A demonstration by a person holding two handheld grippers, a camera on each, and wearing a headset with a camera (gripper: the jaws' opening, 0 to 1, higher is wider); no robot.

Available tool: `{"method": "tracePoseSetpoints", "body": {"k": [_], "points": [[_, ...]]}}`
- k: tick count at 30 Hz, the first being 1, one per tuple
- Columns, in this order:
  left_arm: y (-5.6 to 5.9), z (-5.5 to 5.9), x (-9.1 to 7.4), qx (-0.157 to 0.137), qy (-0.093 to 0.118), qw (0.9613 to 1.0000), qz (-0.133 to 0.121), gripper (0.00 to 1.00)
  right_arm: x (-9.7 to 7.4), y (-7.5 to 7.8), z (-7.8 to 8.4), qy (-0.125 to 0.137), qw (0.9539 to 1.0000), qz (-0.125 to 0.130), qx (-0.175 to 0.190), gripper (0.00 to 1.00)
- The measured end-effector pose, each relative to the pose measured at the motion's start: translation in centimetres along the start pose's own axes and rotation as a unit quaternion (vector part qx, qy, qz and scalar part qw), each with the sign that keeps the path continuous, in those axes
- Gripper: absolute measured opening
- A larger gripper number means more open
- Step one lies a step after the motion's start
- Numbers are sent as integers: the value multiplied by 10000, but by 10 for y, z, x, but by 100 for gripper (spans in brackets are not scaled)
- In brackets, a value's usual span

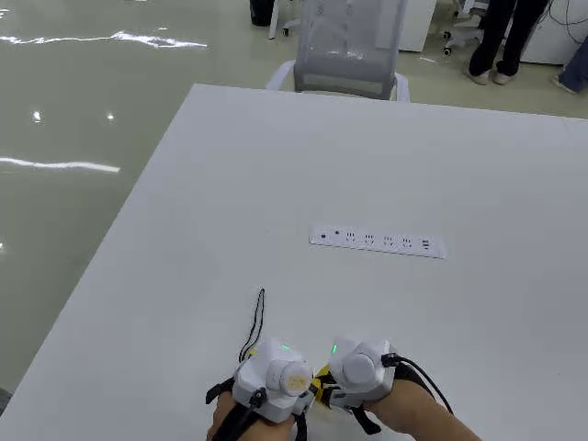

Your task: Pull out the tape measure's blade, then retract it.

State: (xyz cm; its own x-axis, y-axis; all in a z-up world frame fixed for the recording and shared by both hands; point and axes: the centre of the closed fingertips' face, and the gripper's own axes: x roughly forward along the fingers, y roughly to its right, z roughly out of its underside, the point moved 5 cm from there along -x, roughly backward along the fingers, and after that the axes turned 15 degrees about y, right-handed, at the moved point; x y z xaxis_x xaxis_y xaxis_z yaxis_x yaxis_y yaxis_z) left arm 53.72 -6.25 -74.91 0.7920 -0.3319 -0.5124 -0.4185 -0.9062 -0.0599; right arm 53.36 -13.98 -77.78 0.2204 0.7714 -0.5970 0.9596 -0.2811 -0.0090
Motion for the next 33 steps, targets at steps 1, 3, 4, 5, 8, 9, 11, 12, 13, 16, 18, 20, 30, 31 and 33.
{"method": "tracePoseSetpoints", "body": {"k": [1,3,4,5,8,9,11,12,13,16,18,20,30,31,33], "points": [[0,0,0,4,8,10000,11,60,0,-1,-1,-6,10000,1,-71,13],[-1,-1,0,-4,34,10000,31,60,-1,0,0,18,10000,0,-80,14],[-1,-1,0,-8,32,10000,31,60,-2,1,0,64,10000,10,9,14],[-1,-1,0,-12,29,10000,29,60,-3,1,-1,99,9999,-4,41,14],[-1,-1,0,-6,47,10000,36,60,-7,2,5,-5,10000,-7,-13,16],[-1,0,0,-4,52,10000,40,60,-5,1,4,45,10000,-19,-15,16],[-1,-1,0,-9,55,10000,42,60,-6,2,6,34,10000,-11,-5,17],[-1,0,0,-9,55,10000,43,60,-6,2,6,32,10000,-16,-45,17],[-1,0,1,-11,58,10000,48,60,-7,1,5,24,9999,-37,-100,16],[-1,-1,0,-17,58,10000,69,60,-6,-1,5,11,9998,-38,-182,14],[-1,-1,0,-22,58,10000,71,60,-6,0,4,10,9999,-14,-110,13],[-1,0,0,-24,56,10000,74,60,-5,1,5,-3,10000,-7,-36,12],[-1,0,1,-51,45,10000,49,60,-5,2,5,-18,9999,33,133,11],[-1,0,1,-53,45,10000,46,60,-5,2,5,-11,9999,39,144,11],[-1,0,1,-64,41,10000,37,60,-5,2,5,-3,9998,62,175,11]]}}
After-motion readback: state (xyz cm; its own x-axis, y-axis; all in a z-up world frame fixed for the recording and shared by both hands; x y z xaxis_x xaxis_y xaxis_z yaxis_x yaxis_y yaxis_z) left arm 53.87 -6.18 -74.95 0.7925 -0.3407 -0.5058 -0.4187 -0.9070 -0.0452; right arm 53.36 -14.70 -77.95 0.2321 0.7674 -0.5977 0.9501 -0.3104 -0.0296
